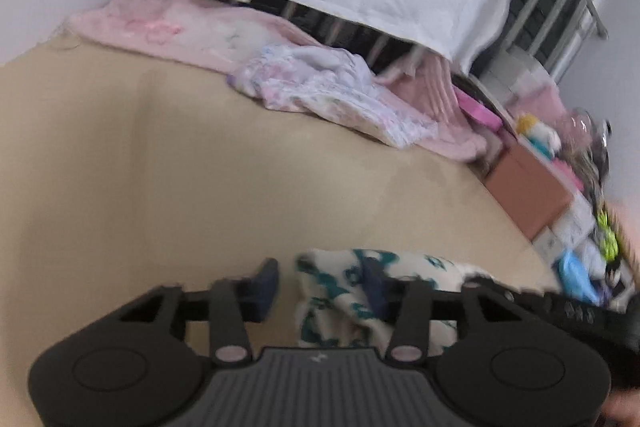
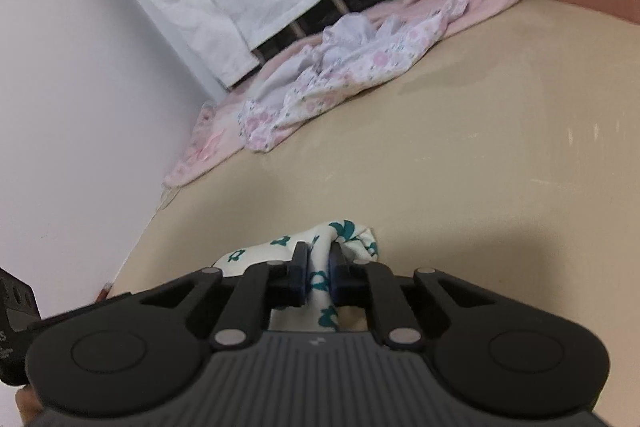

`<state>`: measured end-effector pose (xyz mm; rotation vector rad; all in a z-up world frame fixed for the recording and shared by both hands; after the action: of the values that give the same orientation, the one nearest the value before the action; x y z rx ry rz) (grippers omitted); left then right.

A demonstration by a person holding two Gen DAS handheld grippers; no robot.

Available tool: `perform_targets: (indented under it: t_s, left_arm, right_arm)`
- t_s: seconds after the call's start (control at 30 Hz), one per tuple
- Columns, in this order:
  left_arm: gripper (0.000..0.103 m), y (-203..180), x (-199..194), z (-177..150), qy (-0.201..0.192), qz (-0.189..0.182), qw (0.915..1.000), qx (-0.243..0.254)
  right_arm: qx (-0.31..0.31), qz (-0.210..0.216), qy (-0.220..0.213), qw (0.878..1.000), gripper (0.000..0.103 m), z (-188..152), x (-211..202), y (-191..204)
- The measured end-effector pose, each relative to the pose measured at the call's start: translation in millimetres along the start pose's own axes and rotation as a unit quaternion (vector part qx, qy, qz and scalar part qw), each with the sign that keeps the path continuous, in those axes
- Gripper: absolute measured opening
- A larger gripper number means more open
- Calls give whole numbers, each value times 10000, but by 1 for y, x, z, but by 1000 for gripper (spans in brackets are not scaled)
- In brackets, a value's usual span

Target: Fold clothes

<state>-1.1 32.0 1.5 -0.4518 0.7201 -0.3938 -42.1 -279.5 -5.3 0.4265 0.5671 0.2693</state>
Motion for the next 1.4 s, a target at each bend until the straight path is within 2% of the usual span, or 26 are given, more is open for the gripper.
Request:
perform_targets:
  t_s: [0.07, 0.17, 0.23, 0.27, 0.3, 0.37, 0.43, 0.5, 0.53, 0.57, 0.63, 0.73, 0.8, 0.83, 0.87, 0.93, 0.97, 1.03, 1.1, 1.13, 1.17, 1.27, 1.4]
  left_arm:
    - [48, 0, -11, 3, -226, 76, 9997, -54]
    - [47, -12, -40, 7, -915, 191, 9955, 161]
    - [47, -26, -61, 4, -1311, 79, 9905, 395]
    - [43, -34, -70, -1, -1397, -41, 9886, 558]
    - [40, -43, -76, -9, -1368, -109, 9876, 765]
    - [30, -55, -78, -34, -1183, 55, 9853, 1228]
    - [26, -53, -73, -58, -1063, 324, 9826, 1486]
    - [27, -39, -63, -75, -920, 355, 9859, 1353]
    - [31, -33, -60, -80, -880, 351, 9873, 1273]
    - [37, -28, -61, -79, -892, 312, 9886, 1170]
    - [37, -23, -64, -74, -827, 217, 9922, 911]
    - [41, -14, -85, -70, -1055, 115, 9932, 484]
    - [48, -11, -100, -75, -1174, 88, 9920, 449]
    - [51, -8, -107, -80, -1155, -113, 9921, 467]
    - [55, -7, -111, -85, -1123, -313, 9919, 497]
    - [65, -5, -114, -93, -1015, -711, 9905, 596]
    - [68, -5, -114, -97, -987, -832, 9895, 656]
    - [67, -5, -110, -100, -956, -816, 9892, 757]
    - [56, -1, -97, -96, -652, -791, 9928, 619]
    - [30, 1, -90, -94, -500, -779, 9942, 550]
    - [18, 3, -84, -91, -347, -766, 9953, 480]
    - [10, 11, -80, -86, -261, -736, 9964, 333]
    - [8, 17, -84, -82, -316, -701, 9965, 337]
  right_arm:
    - [-146, -79, -96, 9998, 16, -2, -7, 6]
    - [-713, -344, -322, 9963, 32, 5, -24, 21]
    - [-1375, -464, -523, 9880, 32, 11, -37, 39]
    - [-1680, -440, -568, 9832, 32, 12, -42, 49]
    - [-1905, -277, -527, 9799, 32, 11, -45, 57]
    - [-2261, 34, -236, 9738, 26, 1, -45, 70]
    - [-2444, -85, -4, 9696, 22, -14, -39, 75]
    - [-2437, -205, 34, 9696, 21, -24, -33, 71]
    - [-2372, -185, 10, 9713, 20, -28, -30, 68]
    - [-2325, -157, 1, 9725, 20, -30, -28, 65]
    - [-2306, -149, -56, 9729, 20, -32, -27, 63]
    - [-2333, -90, -149, 9722, 21, -27, -37, 62]
    - [-2220, 35, -452, 9740, 26, -24, -59, 58]
    - [-2132, 184, -601, 9750, 37, -21, -70, 54]
    - [-2040, 371, -683, 9759, 55, -21, -82, 49]
    - [-1884, 620, -636, 9781, 70, -24, -97, 38]
    - [-1802, 730, -528, 9795, 71, -27, -100, 31]
    - [-1578, 948, -263, 9826, 71, -36, -97, 18]
    - [-1503, 1119, -103, 9822, 70, -44, -90, 10]
    - [-1550, 1109, -59, 9816, 63, -47, -86, 10]
    - [-1645, 1050, -16, 9808, 43, -49, -82, 11]
    - [-1894, 1029, -7, 9765, 35, -55, -75, 13]
    - [-2113, 1117, 15, 9710, 28, -53, -79, 7]
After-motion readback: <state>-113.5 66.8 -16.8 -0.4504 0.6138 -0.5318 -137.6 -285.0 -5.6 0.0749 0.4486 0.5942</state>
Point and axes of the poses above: each gripper's, at about its wrist camera, not at the fingertips, and x roughly the way its jaws point, y to its left, z to its top, the point moved 3 cm from there along x, roughly the way its jaws point, and after that the axes turned 7 degrees about -x, right-handed, at the moved point
